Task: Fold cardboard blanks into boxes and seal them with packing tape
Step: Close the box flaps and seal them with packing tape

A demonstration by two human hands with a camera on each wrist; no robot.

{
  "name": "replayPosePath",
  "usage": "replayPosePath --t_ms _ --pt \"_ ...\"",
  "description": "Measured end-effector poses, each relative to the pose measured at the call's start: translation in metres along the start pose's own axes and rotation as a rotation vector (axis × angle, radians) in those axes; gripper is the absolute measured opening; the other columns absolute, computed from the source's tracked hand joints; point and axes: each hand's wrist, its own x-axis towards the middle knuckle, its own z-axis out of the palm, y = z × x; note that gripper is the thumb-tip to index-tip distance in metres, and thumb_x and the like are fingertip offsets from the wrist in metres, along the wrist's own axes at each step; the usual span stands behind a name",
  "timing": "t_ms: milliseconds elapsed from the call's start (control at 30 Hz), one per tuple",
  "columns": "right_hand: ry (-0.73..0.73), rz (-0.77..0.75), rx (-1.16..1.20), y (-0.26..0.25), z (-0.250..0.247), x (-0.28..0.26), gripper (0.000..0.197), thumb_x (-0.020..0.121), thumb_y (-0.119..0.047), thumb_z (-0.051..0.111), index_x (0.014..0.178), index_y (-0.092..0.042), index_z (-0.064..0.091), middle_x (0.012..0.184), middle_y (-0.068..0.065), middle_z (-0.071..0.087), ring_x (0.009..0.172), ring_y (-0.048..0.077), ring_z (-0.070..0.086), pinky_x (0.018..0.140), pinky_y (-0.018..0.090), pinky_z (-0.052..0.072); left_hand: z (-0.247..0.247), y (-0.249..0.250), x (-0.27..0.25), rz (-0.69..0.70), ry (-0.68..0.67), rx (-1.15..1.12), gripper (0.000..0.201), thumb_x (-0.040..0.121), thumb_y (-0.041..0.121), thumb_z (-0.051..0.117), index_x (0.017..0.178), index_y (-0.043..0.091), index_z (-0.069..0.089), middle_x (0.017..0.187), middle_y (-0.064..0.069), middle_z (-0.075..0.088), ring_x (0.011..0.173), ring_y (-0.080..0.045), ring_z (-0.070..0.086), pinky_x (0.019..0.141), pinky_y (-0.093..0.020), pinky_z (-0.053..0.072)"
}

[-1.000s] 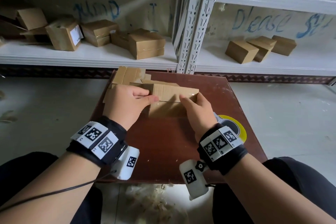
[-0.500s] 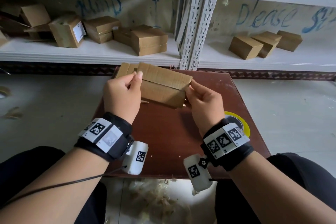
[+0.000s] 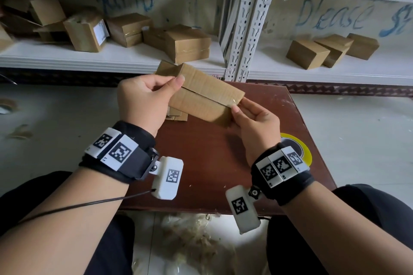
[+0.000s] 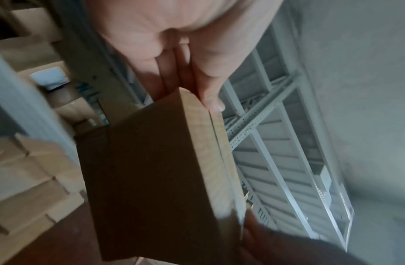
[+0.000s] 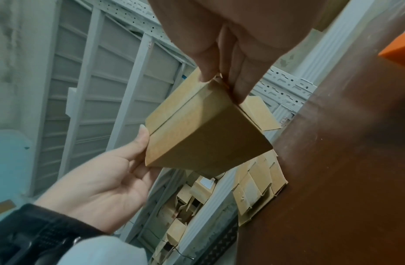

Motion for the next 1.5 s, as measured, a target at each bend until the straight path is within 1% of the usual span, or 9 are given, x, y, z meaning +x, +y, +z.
replayPosePath --t_ms 200,467,667,767,900,1033,1133,1333,1500 --pt "0.005 -0.067 -0.026 -0.006 0.0 -0.001 0.029 0.086 0.002 0.081 0.114 -0.003 0.076 0.1 0.012 0.081 0.098 0.023 0.077 0.083 0.038 0.065 -0.004 0.0 0.006 0.129 0.016 0.05 0.01 0.081 0.044 0.085 0.087 0.039 0.078 0.075 0.012 0.076 0.074 -0.016 0.076 0.076 -0.043 0.062" --pt "0.129 -0.058 -0.064 -0.01 -0.004 0.0 0.026 0.072 -0.007 0.095 0.094 -0.003 0.08 0.083 0.013 0.08 0.073 0.017 0.073 0.075 0.03 0.064 -0.001 -0.008 0.005 0.026 -0.04 0.034 0.013 0.079 0.044 0.085 0.079 0.035 0.076 0.083 0.01 0.078 0.086 -0.01 0.075 0.089 -0.044 0.061" --pt "0.23 -0.028 0.071 -0.008 -0.007 0.008 0.047 0.079 0.002 0.088 0.121 -0.011 0.071 0.09 0.01 0.081 0.079 0.017 0.076 0.071 0.025 0.061 0.007 -0.008 -0.001 -0.123 -0.127 -0.035 0.013 0.082 0.04 0.085 0.087 0.033 0.076 0.077 0.016 0.074 0.082 -0.006 0.071 0.088 -0.046 0.062" --pt "0.27 0.011 0.067 -0.004 -0.011 0.015 0.048 0.084 0.004 0.083 0.128 -0.01 0.068 0.089 0.007 0.079 0.071 0.012 0.069 0.064 0.022 0.056 0.012 -0.013 -0.006 -0.154 -0.206 -0.017 0.028 0.086 0.045 0.081 0.105 0.024 0.08 0.082 0.015 0.076 0.087 -0.006 0.071 0.094 -0.042 0.06" --pt "0.257 0.093 -0.103 0.001 -0.015 0.021 0.033 0.093 -0.001 0.071 0.12 -0.018 0.077 0.084 -0.002 0.077 0.066 0.014 0.063 0.068 0.023 0.055 0.02 -0.015 -0.009 -0.407 -0.195 -0.163 0.074 0.061 0.077 0.084 0.086 0.008 0.069 0.082 -0.008 0.067 0.079 -0.021 0.062 0.094 -0.062 0.056" --pt "0.142 0.167 -0.128 0.0 -0.012 0.02 0.023 0.088 -0.002 0.06 0.102 -0.004 0.078 0.088 0.022 0.074 0.082 0.021 0.065 0.079 0.034 0.053 0.02 -0.019 -0.005 -0.501 -0.151 -0.202 0.053 0.059 0.066 0.085 0.076 0.017 0.072 0.095 -0.019 0.077 0.088 -0.034 0.072 0.097 -0.065 0.054" --pt "0.11 0.196 -0.064 -0.002 -0.007 0.016 0.012 0.095 -0.012 0.067 0.084 -0.008 0.07 0.083 0.011 0.061 0.078 0.019 0.056 0.067 0.027 0.05 0.017 -0.025 0.002 -0.428 -0.137 -0.131 0.04 0.056 0.064 0.08 0.071 0.028 0.077 0.095 -0.015 0.078 0.099 -0.04 0.074 0.093 -0.061 0.058" --pt "0.091 0.124 -0.022 -0.006 0.0 0.01 0.017 0.092 -0.029 0.079 0.081 -0.019 0.07 0.073 -0.001 0.063 0.072 0.014 0.055 0.072 0.029 0.046 0.009 -0.021 0.008 -0.391 -0.158 -0.142 0.042 0.082 0.025 0.077 0.124 0.017 0.073 0.11 -0.001 0.078 0.106 -0.023 0.074 0.096 -0.048 0.06" --pt "0.083 -0.037 -0.29 -0.003 -0.002 0.01 0.031 0.098 -0.012 0.069 0.128 -0.014 0.063 0.111 0.002 0.074 0.094 0.01 0.069 0.081 0.021 0.056 0.009 -0.024 0.009 -0.365 -0.197 -0.054 0.019 0.079 0.018 0.076 0.09 0.034 0.075 0.111 0.003 0.075 0.111 -0.017 0.071 0.104 -0.044 0.055"
